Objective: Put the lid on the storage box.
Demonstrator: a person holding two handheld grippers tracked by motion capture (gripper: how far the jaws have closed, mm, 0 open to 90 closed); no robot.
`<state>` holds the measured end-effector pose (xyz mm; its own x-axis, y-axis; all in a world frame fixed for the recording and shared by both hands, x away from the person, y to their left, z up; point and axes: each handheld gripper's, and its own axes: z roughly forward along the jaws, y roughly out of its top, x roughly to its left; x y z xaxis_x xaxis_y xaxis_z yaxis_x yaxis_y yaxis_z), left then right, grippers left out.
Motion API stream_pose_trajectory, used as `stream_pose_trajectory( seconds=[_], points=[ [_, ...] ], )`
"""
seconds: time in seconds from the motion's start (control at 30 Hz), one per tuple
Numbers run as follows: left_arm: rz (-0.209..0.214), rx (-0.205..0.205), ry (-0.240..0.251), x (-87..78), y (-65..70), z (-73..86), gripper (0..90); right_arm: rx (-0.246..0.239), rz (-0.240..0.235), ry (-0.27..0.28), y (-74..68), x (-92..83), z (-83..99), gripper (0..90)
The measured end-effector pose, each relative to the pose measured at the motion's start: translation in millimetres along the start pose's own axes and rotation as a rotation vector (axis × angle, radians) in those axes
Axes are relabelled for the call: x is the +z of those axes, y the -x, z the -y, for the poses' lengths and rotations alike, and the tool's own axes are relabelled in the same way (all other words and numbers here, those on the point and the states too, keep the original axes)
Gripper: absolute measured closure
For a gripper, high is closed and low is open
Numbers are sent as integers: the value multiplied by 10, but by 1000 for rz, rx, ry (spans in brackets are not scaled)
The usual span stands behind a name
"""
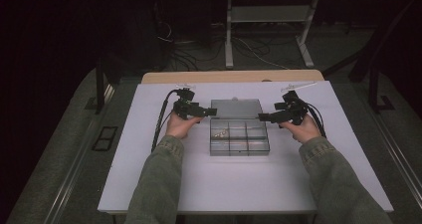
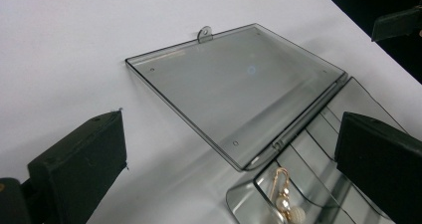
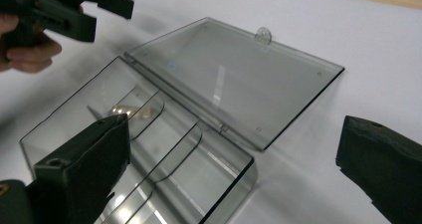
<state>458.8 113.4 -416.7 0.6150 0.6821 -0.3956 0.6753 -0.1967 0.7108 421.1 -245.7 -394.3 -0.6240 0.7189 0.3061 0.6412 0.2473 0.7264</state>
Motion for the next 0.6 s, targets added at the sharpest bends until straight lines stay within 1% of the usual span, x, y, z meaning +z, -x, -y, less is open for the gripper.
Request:
stream_pose_trajectory(
  seconds=[0.1, 0.3, 0.33, 0.47, 0.6],
  points=[
    [-6, -10, -3, 66, 3, 16, 0, 10, 3, 4, 29, 50, -24, 6],
    [-25, -48, 17, 145, -12, 32, 0, 23, 28, 13, 83, 152, -70, 6],
    [-27, -54, 20, 153, -21, 34, 7, 29, 39, 14, 90, 169, -75, 6],
    [-27, -90, 34, 184, -53, 46, 32, 43, 53, 26, 136, 239, -73, 7],
    [-22, -122, 56, 204, -81, 75, 73, 60, 72, 16, 176, 307, -50, 6]
  ],
)
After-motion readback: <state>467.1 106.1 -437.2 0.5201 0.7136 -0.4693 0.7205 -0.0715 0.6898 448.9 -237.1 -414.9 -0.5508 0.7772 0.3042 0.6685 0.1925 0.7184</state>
